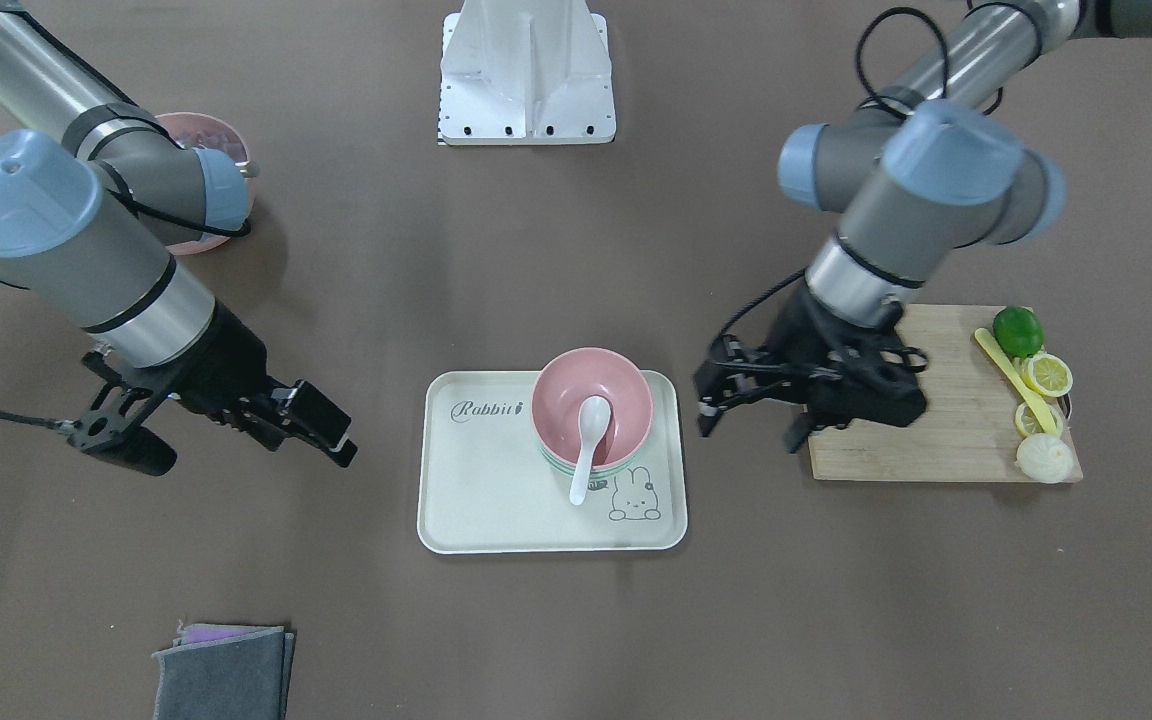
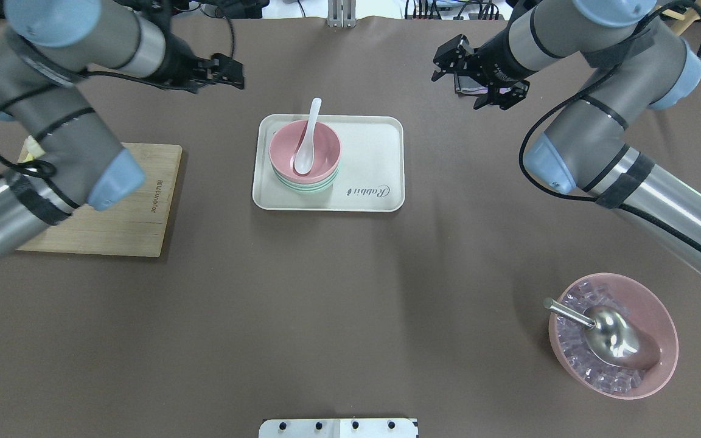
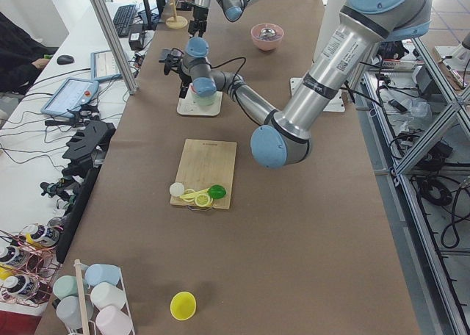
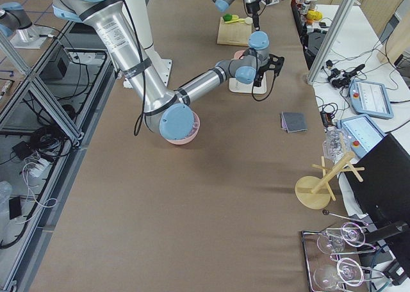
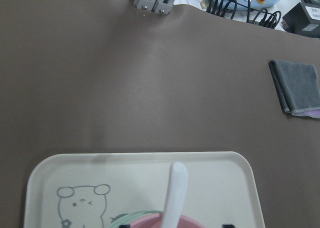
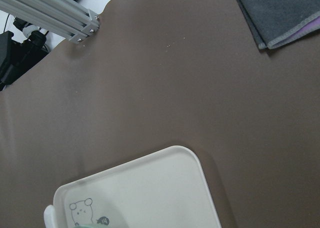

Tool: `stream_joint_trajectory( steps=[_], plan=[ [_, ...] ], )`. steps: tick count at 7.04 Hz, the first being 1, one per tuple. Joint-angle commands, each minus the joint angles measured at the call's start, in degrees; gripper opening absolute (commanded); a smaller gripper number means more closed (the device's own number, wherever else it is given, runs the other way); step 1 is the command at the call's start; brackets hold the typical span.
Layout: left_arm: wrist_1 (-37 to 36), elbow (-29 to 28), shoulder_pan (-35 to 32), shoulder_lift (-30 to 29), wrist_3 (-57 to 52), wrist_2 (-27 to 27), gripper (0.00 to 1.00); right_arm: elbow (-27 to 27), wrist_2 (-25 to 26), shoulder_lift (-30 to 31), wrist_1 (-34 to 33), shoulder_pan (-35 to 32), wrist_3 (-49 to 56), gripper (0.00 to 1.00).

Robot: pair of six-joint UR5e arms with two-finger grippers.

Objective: Stack pink bowl on green and place spoon

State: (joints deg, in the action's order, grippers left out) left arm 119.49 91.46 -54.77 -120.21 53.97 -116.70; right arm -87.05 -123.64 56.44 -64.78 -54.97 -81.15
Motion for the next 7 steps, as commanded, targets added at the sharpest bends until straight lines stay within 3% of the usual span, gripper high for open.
stream_joint_trajectory(
  steps=[1,2,3,4,6,7],
  plan=[
    [-5.50,9.78,-12.67,16.17,-22.81,-5.17,0.99,-6.27,0.24,2.96,-21.61,-4.59,19.88,1.00],
    [-5.50,9.53,-15.78,20.23,-24.60,-9.81,0.99,-9.08,0.24,6.97,-26.23,-6.36,29.03,1.00],
    [-6.63,8.22,-19.20,24.02,-25.14,-11.08,0.99,-9.72,-0.54,10.49,-28.10,-9.51,38.43,1.00],
    [-7.86,4.12,-22.19,23.97,-30.37,-11.09,0.99,-10.07,-1.07,14.70,-28.38,-12.58,47.83,1.00],
    [-9.27,2.24,-27.05,24.84,-45.82,-11.09,0.99,-9.72,-9.80,21.84,-28.12,-21.36,60.70,1.00],
    [-8.67,-2.03,-28.10,25.19,-46.58,-11.35,0.99,-9.98,-12.47,24.56,-27.77,-23.75,62.85,1.00]
  ],
)
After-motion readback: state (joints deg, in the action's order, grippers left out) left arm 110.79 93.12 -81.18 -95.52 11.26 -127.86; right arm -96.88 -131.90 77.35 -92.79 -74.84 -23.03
